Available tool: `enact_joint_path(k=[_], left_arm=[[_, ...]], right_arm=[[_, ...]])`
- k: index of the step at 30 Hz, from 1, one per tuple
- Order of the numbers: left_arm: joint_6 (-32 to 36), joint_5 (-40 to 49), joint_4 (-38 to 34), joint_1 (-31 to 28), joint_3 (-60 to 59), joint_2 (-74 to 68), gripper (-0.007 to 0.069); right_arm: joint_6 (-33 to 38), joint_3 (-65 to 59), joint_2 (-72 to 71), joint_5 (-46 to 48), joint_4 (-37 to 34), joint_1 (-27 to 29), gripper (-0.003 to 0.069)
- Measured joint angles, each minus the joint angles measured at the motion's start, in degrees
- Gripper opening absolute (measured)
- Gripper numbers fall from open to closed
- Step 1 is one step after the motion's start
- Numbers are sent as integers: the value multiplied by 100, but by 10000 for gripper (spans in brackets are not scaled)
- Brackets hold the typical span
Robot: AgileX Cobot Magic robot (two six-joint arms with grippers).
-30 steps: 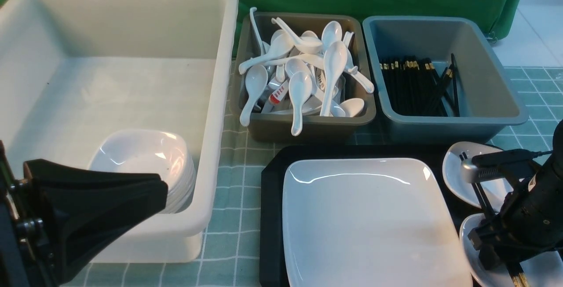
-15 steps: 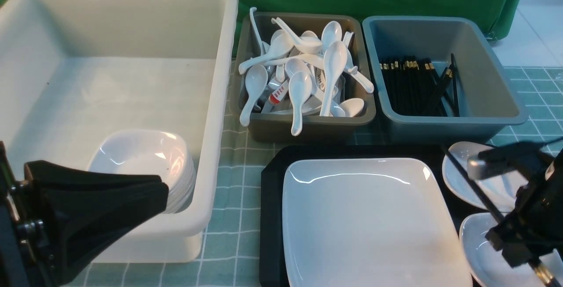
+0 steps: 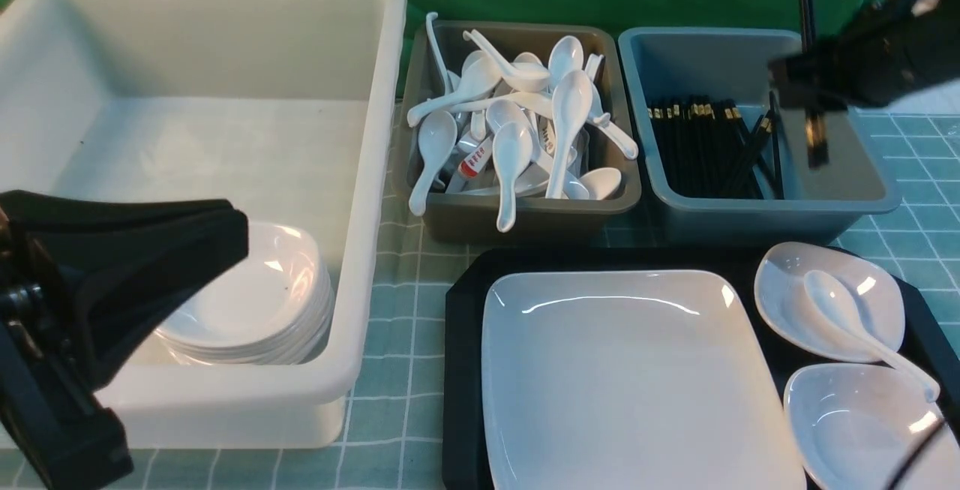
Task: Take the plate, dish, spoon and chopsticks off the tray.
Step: Use the right arm to put the chopsticks into the small storage box on the right, then use the right arm to grab a soup spoon from the plate
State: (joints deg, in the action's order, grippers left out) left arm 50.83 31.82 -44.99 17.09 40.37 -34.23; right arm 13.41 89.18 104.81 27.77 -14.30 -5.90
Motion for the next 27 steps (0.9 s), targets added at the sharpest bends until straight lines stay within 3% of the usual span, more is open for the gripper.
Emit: enact_joint_path(k=[5,7,10,13,16,22,24,27], left_arm=[[0,129,3,0,0,0,13],[0,129,9,0,0,0,13],[0,129,99,0,0,0,13],[0,129,284,0,0,0,13],[0,140,503,0,0,0,13],[5,293,624,0,0,0,13],[5,332,628,0,0,0,13],[5,364,569,0,0,0,13]], right_arm=[[-358,1309,1405,-6,-11,45,153],[-582,1551,1717,0,-12,47,229],[-710,1620,1849,189,-17,52,416],[-716,1636,1734,524,-11,52,494],[-642,1633,1406,1211,41,52,494],[-387,1254,108,3196,732,-152,331],[-491,577,-442,3678,1080,-232,333],[-506,-440,-830,3617,1430,-220,386]])
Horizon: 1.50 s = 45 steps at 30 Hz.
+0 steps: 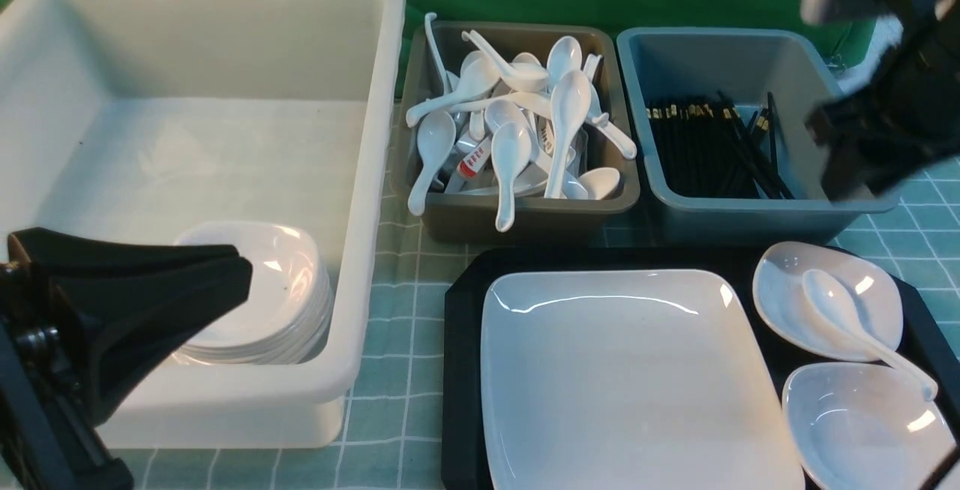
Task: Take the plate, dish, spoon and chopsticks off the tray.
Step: Use the right arm to grab a soup spoon from the plate
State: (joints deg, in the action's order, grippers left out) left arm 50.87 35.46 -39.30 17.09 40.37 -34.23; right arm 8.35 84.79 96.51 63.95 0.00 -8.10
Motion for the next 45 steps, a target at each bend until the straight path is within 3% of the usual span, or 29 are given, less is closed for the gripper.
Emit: enact_joint_path(k=[3,7,20,31,35,38,45], left_arm=[[0,6,-159,0,0,0,13],[116,44,-291,0,0,0,13],[126,156,-378,0,0,0,13],[260,174,-378,0,0,0,13],[277,174,-383,0,0,0,13],[278,174,-414,0,0,0,13],[308,180,-418,0,0,0,13]], right_arm=[[24,-805,-3,-388,258,92,451],[153,-1129,442,-799,278,244,483],[271,-1141,989,-1936,321,276,485],[248,-1135,1519,-2043,311,384,485],[253,-1136,1519,-2027,298,384,451],[253,-1136,1526,-2003,298,384,361],[253,-1136,1500,-1955,298,384,360]])
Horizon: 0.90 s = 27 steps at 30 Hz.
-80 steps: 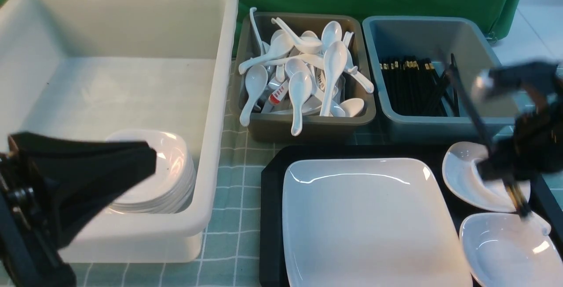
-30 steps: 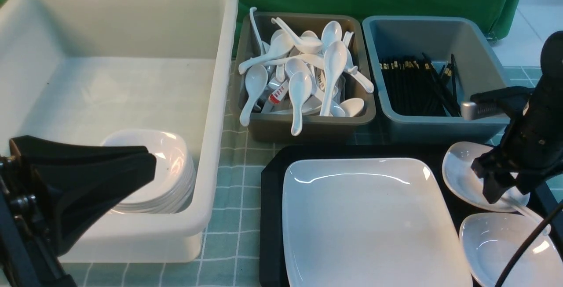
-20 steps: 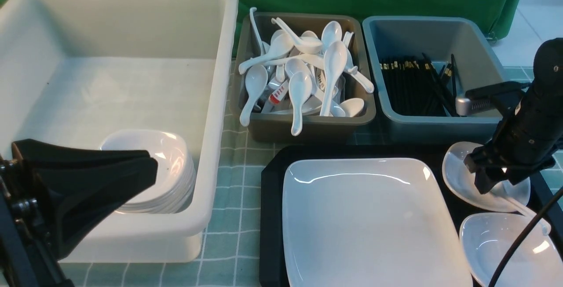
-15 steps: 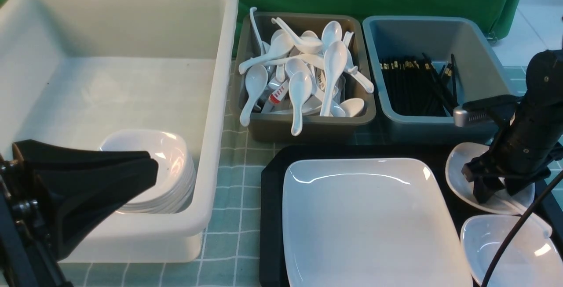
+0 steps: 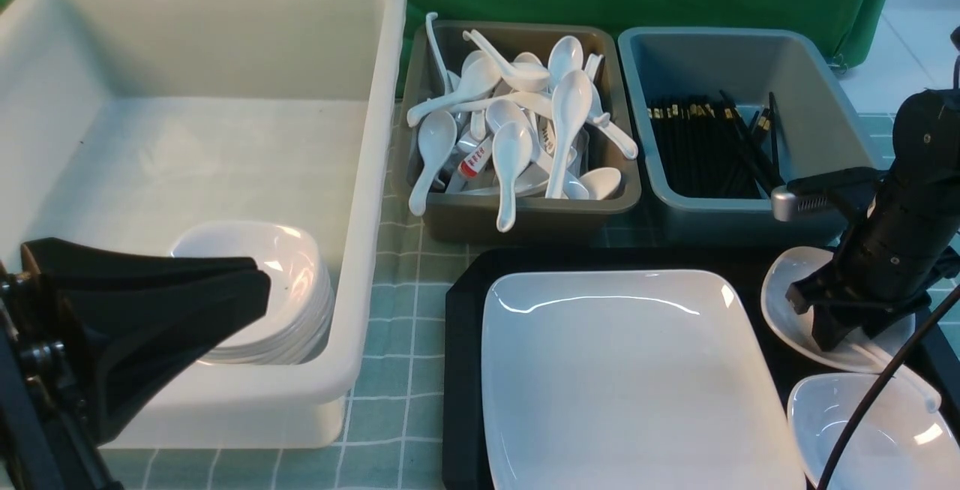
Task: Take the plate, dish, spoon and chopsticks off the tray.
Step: Use the right arm to grab a soup spoon from the plate, then use the right arm to put the soup spoon into the small storage box in the middle
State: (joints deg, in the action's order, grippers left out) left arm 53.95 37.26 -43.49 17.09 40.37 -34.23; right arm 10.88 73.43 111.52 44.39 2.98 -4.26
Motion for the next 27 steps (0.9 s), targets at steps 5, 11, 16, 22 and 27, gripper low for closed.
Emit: enact_joint_path(k=[5,11,16,22,27], left_arm=[[13,80,-19,0,0,0,13],[84,79,-121,0,0,0,13],[118,79,-128,0,0,0,13],[118,79,-128,0,0,0,13],[138,15,-133,0,0,0,13]], right_arm=[[0,-12,-392,165,6,-25,360],[0,-12,-1293,497,4,-115,360],[0,-12,-1866,841,-46,-145,360],[5,-12,-2269,877,-298,-165,360],[323,-7,-2298,258,-1240,-337,360]])
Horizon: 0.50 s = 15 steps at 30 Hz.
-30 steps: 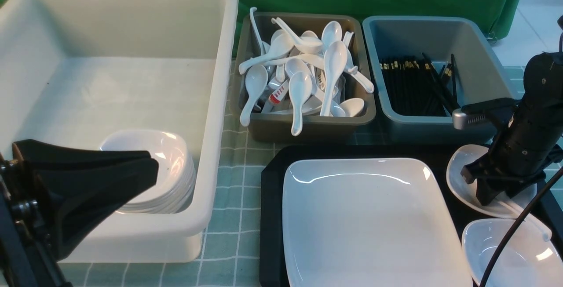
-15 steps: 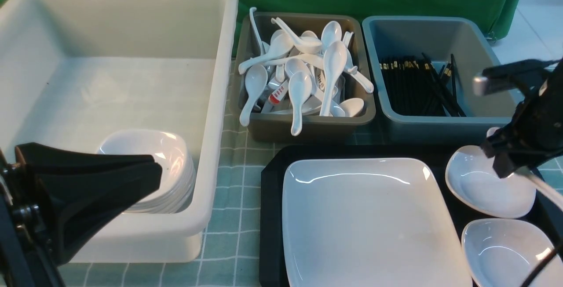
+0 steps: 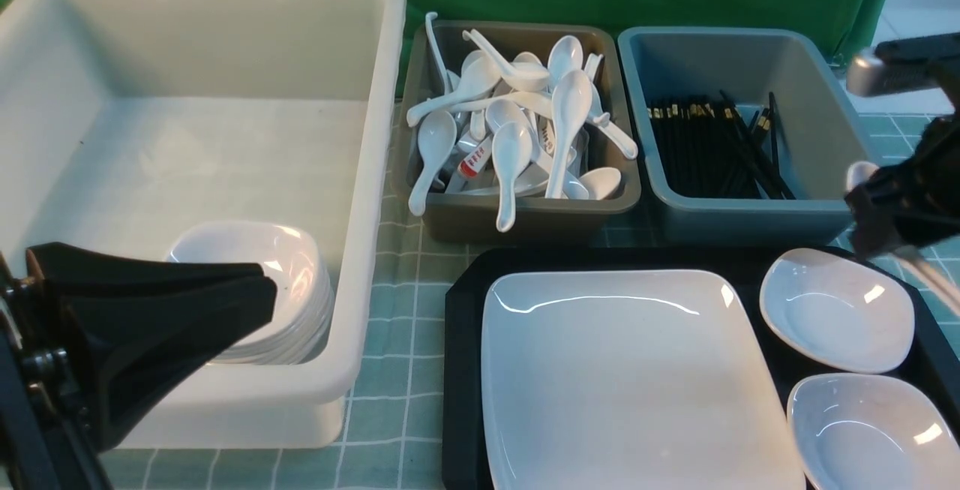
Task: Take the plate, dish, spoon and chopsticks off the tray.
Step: Use the right arm to put the soup spoon into the small storage box in the middle
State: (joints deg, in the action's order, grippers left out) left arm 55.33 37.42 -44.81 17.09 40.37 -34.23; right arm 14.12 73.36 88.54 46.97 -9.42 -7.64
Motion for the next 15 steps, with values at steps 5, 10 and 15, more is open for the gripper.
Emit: enact_joint_path(k=[5,10,15], left_arm=[[43,-278,0,0,0,0,13],[48,-292,-12,0,0,0,13],[48,-179,-12,0,0,0,13]], right_arm=[[335,576,525,-1143,-880,-630,360],[322,2134,1852,-1766,-1068,-1157,360],[32,3613,3055,-2130,-1095,-1311,360]])
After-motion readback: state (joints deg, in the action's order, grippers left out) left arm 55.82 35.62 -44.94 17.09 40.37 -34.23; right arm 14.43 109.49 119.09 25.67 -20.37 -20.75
